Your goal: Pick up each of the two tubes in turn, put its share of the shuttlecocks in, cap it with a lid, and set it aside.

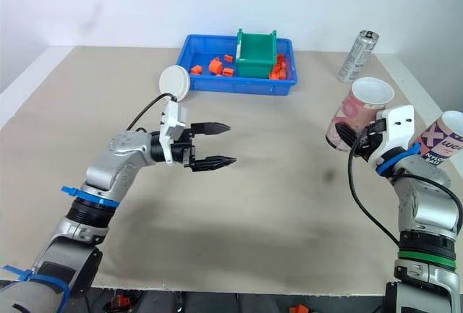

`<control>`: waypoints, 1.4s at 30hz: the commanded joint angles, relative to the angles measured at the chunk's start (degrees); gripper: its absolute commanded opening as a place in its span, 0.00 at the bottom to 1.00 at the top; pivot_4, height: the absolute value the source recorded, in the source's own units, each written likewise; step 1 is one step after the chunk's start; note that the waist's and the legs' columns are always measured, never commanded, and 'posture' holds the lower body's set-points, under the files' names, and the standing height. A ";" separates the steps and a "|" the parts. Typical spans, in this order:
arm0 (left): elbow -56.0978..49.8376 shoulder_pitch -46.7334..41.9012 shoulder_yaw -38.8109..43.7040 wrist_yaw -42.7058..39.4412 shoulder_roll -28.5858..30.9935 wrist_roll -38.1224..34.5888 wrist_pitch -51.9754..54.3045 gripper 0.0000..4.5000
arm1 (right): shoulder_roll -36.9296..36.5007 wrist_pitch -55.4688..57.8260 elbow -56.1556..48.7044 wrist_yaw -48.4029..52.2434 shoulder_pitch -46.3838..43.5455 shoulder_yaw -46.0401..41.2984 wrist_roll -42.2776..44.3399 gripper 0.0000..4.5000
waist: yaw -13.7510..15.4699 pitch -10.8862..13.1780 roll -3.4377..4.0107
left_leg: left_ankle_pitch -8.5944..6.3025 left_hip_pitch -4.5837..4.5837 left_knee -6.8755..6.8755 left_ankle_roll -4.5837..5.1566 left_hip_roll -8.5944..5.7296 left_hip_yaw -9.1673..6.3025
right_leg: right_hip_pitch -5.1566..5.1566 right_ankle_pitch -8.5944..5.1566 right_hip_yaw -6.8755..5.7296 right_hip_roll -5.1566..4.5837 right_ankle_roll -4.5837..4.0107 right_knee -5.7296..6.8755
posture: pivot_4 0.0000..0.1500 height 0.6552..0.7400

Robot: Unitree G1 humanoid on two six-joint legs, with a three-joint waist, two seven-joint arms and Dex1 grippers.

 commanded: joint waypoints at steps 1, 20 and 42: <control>0.19 -1.86 0.27 0.09 -1.13 0.51 -1.20 1.00 | -0.65 -1.73 1.38 -1.25 -0.05 -3.00 0.79 0.58 | 0.01 0.00 0.00 | 0.00 -0.01 0.01 0.00 -0.01 0.00 | 0.00 0.01 0.00 -0.01 0.01 0.00 | 1.00 0.89; -2.95 -1.76 0.58 -0.71 -1.18 -0.25 0.54 1.00 | -2.54 -0.31 5.95 2.02 5.35 -0.85 -0.94 1.00 | -0.28 -0.01 0.06 | 0.02 0.06 0.03 0.00 -0.03 -0.01 | 0.09 0.02 0.03 -0.01 0.07 0.00 | 1.00 0.89; -13.67 19.37 13.11 13.06 14.21 0.60 11.50 1.00 | -1.32 15.51 -29.45 16.52 19.76 4.52 18.10 1.00 | -0.94 -0.01 -0.05 | 0.06 0.20 0.07 -0.01 -0.01 -0.06 | 0.26 -0.01 0.08 0.03 0.02 -0.02 | 1.00 0.89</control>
